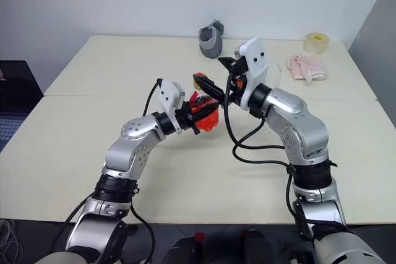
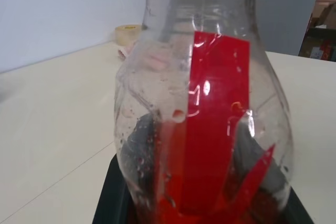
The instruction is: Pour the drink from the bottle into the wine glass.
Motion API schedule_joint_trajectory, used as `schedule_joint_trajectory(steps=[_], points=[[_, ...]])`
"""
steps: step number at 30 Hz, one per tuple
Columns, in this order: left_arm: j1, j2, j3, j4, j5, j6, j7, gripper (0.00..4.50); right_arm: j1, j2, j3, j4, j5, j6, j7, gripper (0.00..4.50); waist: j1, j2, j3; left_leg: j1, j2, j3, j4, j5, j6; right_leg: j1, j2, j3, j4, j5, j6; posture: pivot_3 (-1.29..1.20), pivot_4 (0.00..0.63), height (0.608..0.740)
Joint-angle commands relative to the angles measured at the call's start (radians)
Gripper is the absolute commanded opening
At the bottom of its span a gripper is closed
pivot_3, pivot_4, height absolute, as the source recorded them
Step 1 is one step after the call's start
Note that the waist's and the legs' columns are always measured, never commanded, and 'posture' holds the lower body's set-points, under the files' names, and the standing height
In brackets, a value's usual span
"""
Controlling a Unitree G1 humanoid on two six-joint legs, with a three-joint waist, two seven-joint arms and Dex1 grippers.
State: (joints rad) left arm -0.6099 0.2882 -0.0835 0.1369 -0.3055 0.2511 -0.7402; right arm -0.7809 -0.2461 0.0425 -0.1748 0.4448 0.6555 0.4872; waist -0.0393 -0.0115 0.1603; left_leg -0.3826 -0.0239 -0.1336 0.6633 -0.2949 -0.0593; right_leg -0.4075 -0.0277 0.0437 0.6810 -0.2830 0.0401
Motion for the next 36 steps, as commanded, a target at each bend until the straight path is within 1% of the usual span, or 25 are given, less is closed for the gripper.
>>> schedule_joint_trajectory(steps=[1, 11, 15, 23, 36], points=[[-0.013, -0.007, 0.004, -0.026, 0.000, -0.031, -0.011, 1.13, -0.035, 0.016, 0.005, -0.009, -0.006, -0.035, 0.005, 4.44, -0.003, 0.000, 0.000, 0.000, 0.000, 0.000, 0.000, 0.000, 0.000, 0.000, 0.000, 0.000, 0.000, 0.000, 0.000, 0.00, 0.150, 0.740], [-0.016, -0.015, 0.022, -0.018, 0.008, -0.036, 0.005, 1.13, -0.040, 0.041, 0.044, 0.002, 0.000, -0.041, 0.044, 4.44, -0.009, 0.000, 0.000, 0.000, 0.000, -0.001, 0.000, 0.000, 0.000, 0.000, 0.000, 0.000, 0.000, 0.000, 0.000, 0.00, 0.150, 0.740], [-0.008, -0.022, 0.016, -0.034, 0.007, -0.032, 0.010, 1.13, -0.042, 0.059, 0.055, 0.037, -0.018, -0.060, 0.043, 4.44, -0.011, 0.000, 0.000, 0.000, 0.000, -0.001, 0.000, 0.000, 0.000, 0.000, 0.000, 0.000, 0.000, 0.000, 0.000, 0.00, 0.150, 0.740], [0.012, -0.019, 0.018, -0.069, 0.002, -0.018, 0.011, 1.13, -0.064, 0.070, 0.031, 0.119, -0.055, -0.095, 0.019, 4.44, -0.012, 0.000, 0.000, 0.000, 0.000, -0.001, 0.000, 0.000, 0.000, 0.000, 0.000, 0.000, 0.000, 0.000, 0.000, 0.00, 0.150, 0.740], [0.027, -0.020, 0.025, -0.089, -0.019, -0.001, 0.002, 1.03, -0.068, 0.067, 0.014, 0.108, -0.056, -0.090, 0.015, 4.50, -0.013, 0.000, 0.000, 0.000, 0.000, -0.001, 0.000, 0.000, 0.000, 0.000, 0.000, 0.000, 0.001, 0.000, 0.000, 0.00, 0.150, 0.740]])
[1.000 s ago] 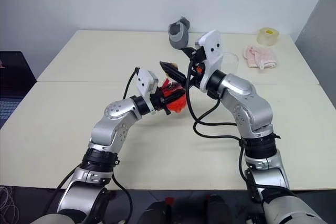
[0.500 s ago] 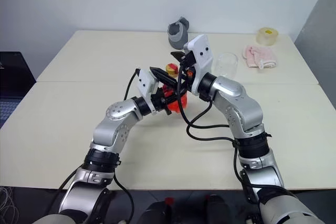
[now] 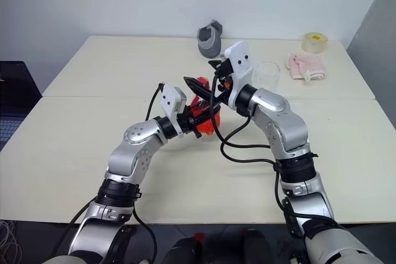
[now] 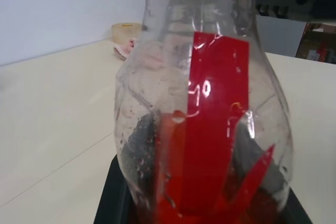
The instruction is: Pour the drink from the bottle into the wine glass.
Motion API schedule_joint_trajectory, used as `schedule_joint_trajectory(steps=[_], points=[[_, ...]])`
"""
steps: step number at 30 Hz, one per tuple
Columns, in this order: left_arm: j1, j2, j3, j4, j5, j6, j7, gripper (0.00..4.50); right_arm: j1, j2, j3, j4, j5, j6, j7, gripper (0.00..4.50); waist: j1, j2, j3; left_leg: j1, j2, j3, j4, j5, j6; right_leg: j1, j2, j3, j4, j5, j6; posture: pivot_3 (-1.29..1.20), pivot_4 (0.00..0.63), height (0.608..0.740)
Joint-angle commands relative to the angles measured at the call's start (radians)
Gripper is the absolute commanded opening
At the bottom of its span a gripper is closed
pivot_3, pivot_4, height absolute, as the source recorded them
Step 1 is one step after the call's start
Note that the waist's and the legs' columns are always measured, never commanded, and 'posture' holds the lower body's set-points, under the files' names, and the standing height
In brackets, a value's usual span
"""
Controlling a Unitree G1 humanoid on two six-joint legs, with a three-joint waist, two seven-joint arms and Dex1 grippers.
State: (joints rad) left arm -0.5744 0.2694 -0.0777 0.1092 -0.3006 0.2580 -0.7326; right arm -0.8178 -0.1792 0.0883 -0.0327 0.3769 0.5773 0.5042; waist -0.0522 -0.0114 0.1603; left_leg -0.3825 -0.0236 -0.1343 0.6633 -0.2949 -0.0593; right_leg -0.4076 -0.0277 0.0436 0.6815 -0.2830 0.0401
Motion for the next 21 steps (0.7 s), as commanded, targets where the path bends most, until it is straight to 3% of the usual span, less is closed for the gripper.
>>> schedule_joint_trajectory(steps=[1, 9, 21], points=[[-0.009, 0.000, 0.019, -0.061, -0.024, -0.008, -0.006, 1.03, -0.031, 0.001, -0.031, -0.034, 0.013, -0.011, -0.002, 4.50, 0.000, 0.000, 0.000, 0.000, 0.000, 0.000, 0.000, 0.000, 0.000, 0.000, 0.000, 0.000, 0.000, 0.000, 0.000, 0.00, 0.150, 0.740], [-0.018, 0.007, 0.019, -0.061, -0.019, -0.003, 0.001, 1.03, -0.018, -0.023, -0.011, -0.058, -0.003, -0.022, 0.022, 4.50, 0.000, 0.000, 0.000, 0.000, 0.000, 0.000, 0.000, 0.000, 0.000, 0.000, 0.000, 0.000, 0.000, 0.000, 0.000, 0.00, 0.150, 0.740], [-0.005, 0.035, 0.033, -0.075, -0.025, 0.008, 0.002, 1.03, 0.024, -0.271, -0.102, -0.188, 0.113, 0.098, 0.186, 4.50, 0.001, 0.000, 0.000, 0.000, 0.000, 0.000, 0.000, 0.000, 0.000, 0.000, 0.000, 0.000, 0.000, 0.000, 0.000, 0.00, 0.150, 0.740]])
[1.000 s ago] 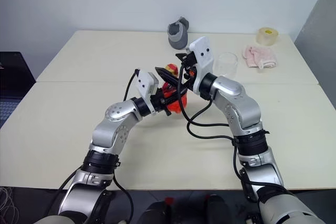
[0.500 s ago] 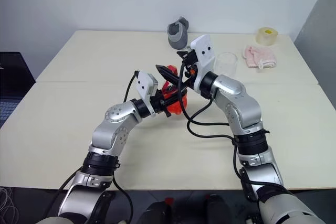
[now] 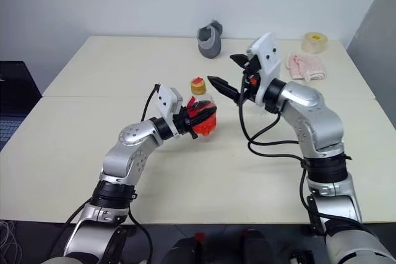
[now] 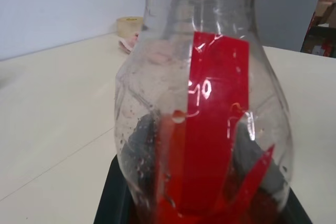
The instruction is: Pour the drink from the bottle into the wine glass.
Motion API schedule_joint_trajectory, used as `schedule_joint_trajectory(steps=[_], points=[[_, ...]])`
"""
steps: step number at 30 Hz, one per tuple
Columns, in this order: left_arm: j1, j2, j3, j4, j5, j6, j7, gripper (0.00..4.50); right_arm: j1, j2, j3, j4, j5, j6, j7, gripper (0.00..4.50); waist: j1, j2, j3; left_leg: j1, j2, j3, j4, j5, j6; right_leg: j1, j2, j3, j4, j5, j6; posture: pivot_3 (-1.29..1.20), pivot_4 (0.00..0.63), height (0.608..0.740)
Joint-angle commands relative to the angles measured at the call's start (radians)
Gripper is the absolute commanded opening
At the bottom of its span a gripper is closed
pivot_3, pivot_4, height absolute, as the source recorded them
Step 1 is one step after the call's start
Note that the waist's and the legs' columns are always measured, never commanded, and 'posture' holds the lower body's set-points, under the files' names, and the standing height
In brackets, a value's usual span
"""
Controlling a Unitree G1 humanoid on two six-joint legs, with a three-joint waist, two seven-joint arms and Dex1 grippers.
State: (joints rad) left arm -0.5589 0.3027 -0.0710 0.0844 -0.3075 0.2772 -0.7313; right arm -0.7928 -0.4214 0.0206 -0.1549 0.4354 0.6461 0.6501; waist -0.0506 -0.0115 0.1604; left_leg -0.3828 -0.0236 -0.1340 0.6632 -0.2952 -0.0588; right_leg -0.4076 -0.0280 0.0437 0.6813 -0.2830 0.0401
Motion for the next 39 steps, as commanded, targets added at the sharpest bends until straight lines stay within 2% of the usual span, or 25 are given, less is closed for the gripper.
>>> schedule_joint_trajectory(steps=[1, 4, 8, 15, 23, 39], points=[[-0.023, 0.001, 0.027, -0.049, -0.019, -0.012, 0.001, 1.03, 0.003, -0.043, -0.040, -0.080, 0.073, 0.047, 0.053, 4.50, -0.001, 0.000, 0.000, 0.000, 0.000, 0.000, 0.000, 0.000, 0.000, 0.000, 0.000, 0.000, 0.000, 0.000, 0.000, 0.00, 0.150, 0.740], [-0.033, -0.001, 0.027, -0.040, -0.019, -0.015, 0.001, 1.03, 0.014, -0.066, -0.051, -0.120, 0.133, 0.099, 0.080, 4.50, 0.000, 0.000, 0.000, 0.000, 0.000, 0.000, 0.000, 0.000, 0.001, 0.000, 0.000, 0.000, 0.000, 0.000, 0.000, 0.00, 0.150, 0.740], [-0.046, -0.010, 0.022, -0.027, -0.016, -0.021, 0.002, 1.03, 0.013, -0.030, -0.029, -0.152, 0.155, 0.123, 0.045, 4.50, -0.001, 0.000, 0.000, 0.000, 0.000, 0.000, 0.000, 0.000, 0.001, 0.000, 0.000, 0.000, 0.000, 0.000, 0.000, 0.00, 0.150, 0.740], [-0.053, -0.017, 0.018, -0.027, -0.016, -0.018, -0.005, 1.03, -0.055, 0.076, 0.039, -0.038, 0.057, 0.035, -0.018, 4.50, -0.001, 0.000, 0.000, 0.000, 0.000, 0.000, 0.000, 0.000, 0.000, 0.000, 0.000, 0.000, 0.000, 0.000, 0.000, 0.00, 0.150, 0.740], [-0.059, -0.008, 0.022, -0.018, -0.013, -0.023, -0.012, 1.03, -0.099, 0.121, 0.044, 0.065, -0.003, -0.039, -0.030, 4.50, -0.002, 0.000, 0.000, 0.000, 0.000, 0.000, 0.000, 0.000, 0.000, 0.000, 0.000, 0.000, 0.000, 0.000, 0.000, 0.00, 0.150, 0.740], [-0.063, -0.013, 0.018, -0.010, -0.009, -0.027, -0.020, 1.03, -0.128, 0.221, 0.087, 0.135, -0.053, -0.091, -0.018, 4.50, -0.006, 0.000, 0.000, 0.000, 0.000, 0.000, 0.000, 0.000, 0.000, 0.000, 0.000, 0.000, 0.000, 0.000, 0.000, 0.00, 0.150, 0.740]])
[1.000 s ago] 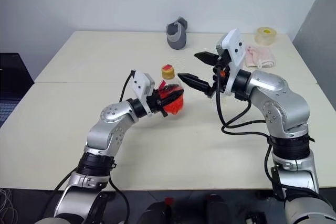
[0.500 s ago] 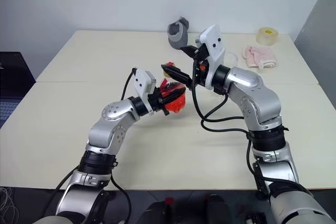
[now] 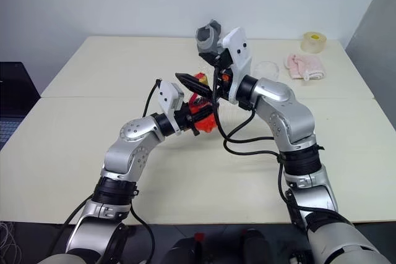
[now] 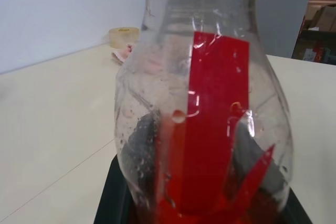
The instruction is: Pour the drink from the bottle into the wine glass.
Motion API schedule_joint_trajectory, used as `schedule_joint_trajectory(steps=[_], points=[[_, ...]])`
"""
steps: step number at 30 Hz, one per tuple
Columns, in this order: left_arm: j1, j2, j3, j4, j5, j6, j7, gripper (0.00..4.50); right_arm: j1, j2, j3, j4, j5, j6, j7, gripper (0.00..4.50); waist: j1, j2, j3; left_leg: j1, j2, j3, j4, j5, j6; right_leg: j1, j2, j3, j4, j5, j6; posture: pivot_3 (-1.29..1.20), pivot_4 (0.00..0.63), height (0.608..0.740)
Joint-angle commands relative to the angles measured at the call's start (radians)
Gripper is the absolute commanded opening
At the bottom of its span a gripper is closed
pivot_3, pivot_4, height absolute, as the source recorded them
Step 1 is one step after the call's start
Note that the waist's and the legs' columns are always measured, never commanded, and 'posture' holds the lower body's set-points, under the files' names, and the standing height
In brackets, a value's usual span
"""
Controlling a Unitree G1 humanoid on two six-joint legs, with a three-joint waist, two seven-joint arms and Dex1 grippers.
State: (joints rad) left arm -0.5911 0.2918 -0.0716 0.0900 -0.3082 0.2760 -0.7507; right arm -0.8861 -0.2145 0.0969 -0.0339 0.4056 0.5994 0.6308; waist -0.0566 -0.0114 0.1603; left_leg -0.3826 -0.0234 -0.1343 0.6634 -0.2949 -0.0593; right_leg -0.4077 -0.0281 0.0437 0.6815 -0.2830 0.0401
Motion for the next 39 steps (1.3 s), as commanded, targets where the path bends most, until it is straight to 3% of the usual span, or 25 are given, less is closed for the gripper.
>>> schedule_joint_trajectory(steps=[1, 11, 25, 39], points=[[-0.031, -0.004, 0.016, -0.016, -0.008, -0.027, -0.003, 1.03, -0.041, 0.019, 0.013, 0.036, -0.034, -0.060, -0.001, 4.50, 0.000, 0.000, 0.000, 0.000, 0.000, 0.000, 0.000, 0.000, 0.000, 0.000, 0.000, 0.000, 0.000, 0.000, 0.000, 0.00, 0.150, 0.740], [-0.023, -0.004, 0.014, -0.025, -0.008, -0.026, -0.008, 1.03, -0.079, 0.039, -0.007, 0.150, -0.088, -0.143, -0.011, 4.50, -0.001, 0.000, 0.000, 0.000, 0.000, 0.000, 0.000, 0.000, 0.000, 0.000, 0.000, 0.000, 0.000, 0.000, 0.000, 0.00, 0.150, 0.740], [-0.010, -0.006, 0.010, -0.035, -0.007, -0.034, -0.009, 1.03, 0.045, -0.093, -0.036, -0.088, -0.038, -0.002, 0.006, 4.50, 0.000, 0.000, 0.000, 0.000, 0.000, 0.000, 0.000, 0.000, 0.000, 0.000, 0.000, 0.000, 0.000, 0.000, 0.000, 0.00, 0.150, 0.740], [-0.011, -0.005, 0.008, -0.031, -0.007, -0.043, -0.019, 1.03, 0.107, -0.230, -0.079, -0.185, 0.026, 0.088, 0.034, 4.50, 0.004, 0.000, 0.000, -0.001, 0.000, 0.000, 0.000, 0.000, 0.000, 0.000, 0.000, 0.000, 0.000, 0.000, 0.000, 0.00, 0.150, 0.740]])
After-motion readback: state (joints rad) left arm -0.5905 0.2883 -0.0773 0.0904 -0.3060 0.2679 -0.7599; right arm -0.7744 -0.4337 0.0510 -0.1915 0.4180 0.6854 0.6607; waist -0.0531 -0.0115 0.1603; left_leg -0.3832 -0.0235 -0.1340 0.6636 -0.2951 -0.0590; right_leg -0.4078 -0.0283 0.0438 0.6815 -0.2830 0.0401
